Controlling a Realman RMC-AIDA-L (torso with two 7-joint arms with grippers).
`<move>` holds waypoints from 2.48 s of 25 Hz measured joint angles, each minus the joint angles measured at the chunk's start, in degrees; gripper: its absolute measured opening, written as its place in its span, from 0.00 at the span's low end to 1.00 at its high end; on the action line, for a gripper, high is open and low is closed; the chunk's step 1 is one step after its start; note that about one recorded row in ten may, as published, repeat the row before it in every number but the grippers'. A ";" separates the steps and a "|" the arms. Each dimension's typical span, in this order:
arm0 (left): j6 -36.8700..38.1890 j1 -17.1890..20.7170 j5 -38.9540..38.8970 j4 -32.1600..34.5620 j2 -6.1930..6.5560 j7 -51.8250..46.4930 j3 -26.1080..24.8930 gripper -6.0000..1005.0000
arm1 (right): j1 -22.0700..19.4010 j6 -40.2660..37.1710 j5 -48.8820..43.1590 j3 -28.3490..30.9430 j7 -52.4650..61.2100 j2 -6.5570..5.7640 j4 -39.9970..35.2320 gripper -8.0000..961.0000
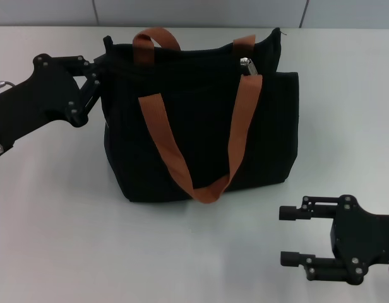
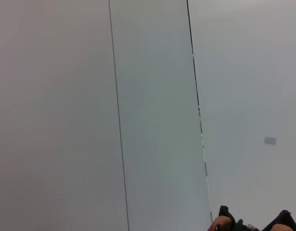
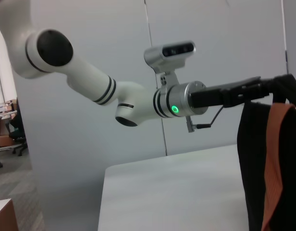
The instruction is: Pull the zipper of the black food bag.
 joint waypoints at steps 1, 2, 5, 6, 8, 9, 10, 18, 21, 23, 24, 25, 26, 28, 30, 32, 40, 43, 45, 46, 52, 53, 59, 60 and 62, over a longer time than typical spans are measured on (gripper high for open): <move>0.00 0.01 0.00 0.00 0.01 0.00 0.00 0.05 | 0.00 0.38 -0.15 -0.01 -0.22 0.09 0.31 0.73; 0.00 0.02 0.00 0.00 0.01 0.00 0.00 0.05 | 0.01 0.46 -0.20 -0.01 -0.27 0.09 0.47 0.74; 0.00 0.04 0.00 0.00 0.02 0.00 0.00 0.05 | 0.04 0.73 -0.40 -0.01 0.06 0.15 0.55 0.75; 0.00 0.05 0.00 0.00 0.02 0.00 0.00 0.05 | 0.13 1.05 -0.68 0.00 0.69 0.17 0.44 0.75; 0.00 0.12 -0.01 0.00 0.02 0.00 0.00 0.05 | 0.47 1.71 -1.52 0.04 1.59 0.20 0.30 0.76; 0.00 0.13 -0.01 -0.01 0.03 0.00 0.00 0.05 | 0.63 1.91 -1.91 0.06 1.73 0.21 0.30 0.76; 0.00 0.14 -0.01 0.00 0.05 0.00 0.00 0.05 | 0.65 1.95 -2.05 0.07 1.71 0.23 0.37 0.77; 0.01 0.08 -0.01 0.00 0.07 0.00 0.02 0.05 | 0.71 2.09 -2.12 0.13 1.16 0.31 0.29 0.82; 0.01 0.13 -0.01 0.03 0.07 -0.40 0.09 0.05 | 0.70 2.18 -2.12 0.34 1.12 0.30 0.29 0.86; 0.01 0.11 -0.01 0.04 0.14 -0.91 0.06 0.05 | 0.69 2.34 -2.12 0.38 1.10 0.30 0.39 0.86; 0.04 0.08 -0.01 0.09 0.17 -1.21 0.05 0.05 | 0.69 2.54 -2.12 0.39 1.09 0.31 0.49 0.86; 0.05 0.08 -0.01 0.11 0.17 -1.26 0.05 0.05 | 0.68 2.70 -2.12 0.40 1.09 0.31 0.54 0.86; 0.07 0.08 -0.01 0.22 0.17 -1.69 0.05 0.05 | 0.68 2.81 -2.12 0.41 1.10 0.30 0.58 0.86; 0.06 0.22 -0.01 0.49 0.16 -2.84 0.06 0.05 | 0.67 2.92 -2.12 0.39 1.11 0.31 0.66 0.86; 0.07 0.45 0.16 1.04 0.42 -4.70 0.33 0.05 | 0.66 2.94 -2.12 0.37 1.29 0.31 0.70 0.86; 0.66 0.78 0.53 2.25 1.18 -7.32 0.93 0.07 | 0.66 2.95 -2.12 0.43 1.37 0.30 0.69 0.86; 12.14 1.30 6.37 10.24 6.76 -25.24 1.50 0.24 | 0.65 3.44 -2.12 0.59 1.51 0.30 0.65 0.86; 13.80 1.10 6.56 10.39 7.04 -26.32 1.50 0.42 | 0.66 3.49 -2.10 0.69 1.64 0.30 0.61 0.86; 17.91 0.58 6.89 10.54 7.34 -28.14 1.73 0.50 | 0.65 3.49 -2.07 0.72 1.91 0.30 0.51 0.86; 18.85 0.55 7.00 10.38 7.26 -28.18 2.29 0.53 | 0.65 3.49 -2.05 0.73 2.04 0.30 0.47 0.86; 19.11 1.38 7.18 8.91 5.90 -24.37 6.56 0.75 | 0.66 3.53 -2.01 0.75 2.24 0.30 0.45 0.86; 19.12 1.64 7.28 7.32 5.39 -21.97 8.97 0.82 | 0.65 3.65 -1.94 0.79 2.25 0.30 0.55 0.86; 18.09 2.38 11.11 1.82 3.76 -13.32 11.66 0.82 | 0.60 4.15 -1.86 0.85 2.25 0.30 0.71 0.86; 17.40 2.72 12.12 0.90 3.38 -11.62 11.61 0.82 | 0.62 4.17 -1.86 0.85 2.24 0.30 0.72 0.86; 16.47 3.03 12.98 0.10 3.06 -10.10 11.60 0.82 | 0.66 4.20 -1.86 0.84 2.24 0.30 0.73 0.86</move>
